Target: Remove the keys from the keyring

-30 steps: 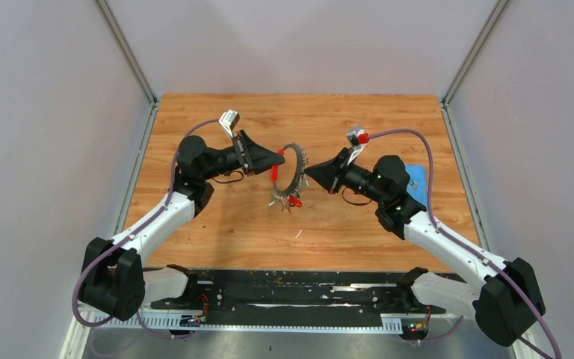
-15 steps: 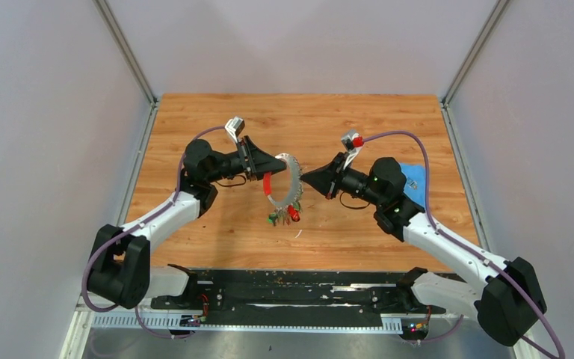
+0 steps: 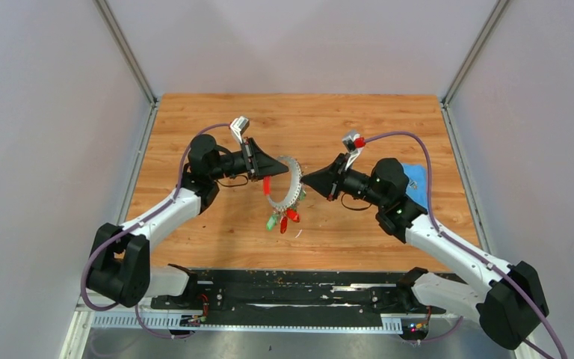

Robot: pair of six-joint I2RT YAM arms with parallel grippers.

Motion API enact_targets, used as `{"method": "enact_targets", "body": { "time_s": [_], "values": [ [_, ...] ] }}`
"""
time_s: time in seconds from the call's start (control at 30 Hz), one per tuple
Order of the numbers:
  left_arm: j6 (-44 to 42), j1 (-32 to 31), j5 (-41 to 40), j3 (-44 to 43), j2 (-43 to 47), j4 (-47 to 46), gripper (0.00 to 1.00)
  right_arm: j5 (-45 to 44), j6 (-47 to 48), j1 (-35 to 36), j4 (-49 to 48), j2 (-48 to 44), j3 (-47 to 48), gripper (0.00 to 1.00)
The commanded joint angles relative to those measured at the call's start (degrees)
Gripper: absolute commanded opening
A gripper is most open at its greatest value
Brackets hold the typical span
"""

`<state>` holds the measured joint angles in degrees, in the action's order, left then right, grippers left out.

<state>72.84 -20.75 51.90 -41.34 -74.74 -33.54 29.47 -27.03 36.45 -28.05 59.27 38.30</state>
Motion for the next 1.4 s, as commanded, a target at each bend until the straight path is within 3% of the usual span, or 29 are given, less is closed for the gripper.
{"method": "enact_targets", "body": {
  "time_s": [0.0,0.07,0.23,0.3,0.47,0.63,0.73,1.1,1.37],
  "values": [
    [-5.5,-1.7,3.1,-3.9,-0.2,6.8,0.00,1.4,0.9,1.1,1.8,-2.7,0.4,0.01],
    [-4.9,-1.7,4.4,-4.6,-0.7,6.9,0.00,-0.7,3.1,1.2,6.4,-4.5,0.4,0.01],
    [-2.6,-1.7,8.5,-7.3,-2.0,6.9,0.00,-5.3,6.1,1.2,13.2,-10.2,-1.6,0.43],
    [-1.9,-2.2,9.2,-7.9,-2.0,6.9,0.00,-6.0,6.7,1.1,14.9,-12.0,-2.0,0.51],
    [-1.4,-4.4,10.8,-9.4,-1.7,6.9,0.00,-7.6,7.3,1.1,17.7,-15.9,-4.0,0.57],
    [-0.9,-5.5,12.1,-11.7,-1.8,6.9,0.00,-6.2,8.6,1.1,17.6,-18.4,-7.1,0.51],
    [-0.5,-6.2,12.5,-13.4,-2.1,6.8,0.00,-5.1,9.3,1.1,16.8,-21.2,-9.0,0.55],
    [0.3,-9.5,12.4,-17.8,-3.7,6.8,0.00,-1.0,12.5,1.1,10.5,-25.2,-12.9,0.71],
    [0.2,-11.9,12.3,-19.5,-4.1,6.8,0.00,0.2,15.4,2.0,-1.2,-25.1,-16.2,0.74]
  ]
}}
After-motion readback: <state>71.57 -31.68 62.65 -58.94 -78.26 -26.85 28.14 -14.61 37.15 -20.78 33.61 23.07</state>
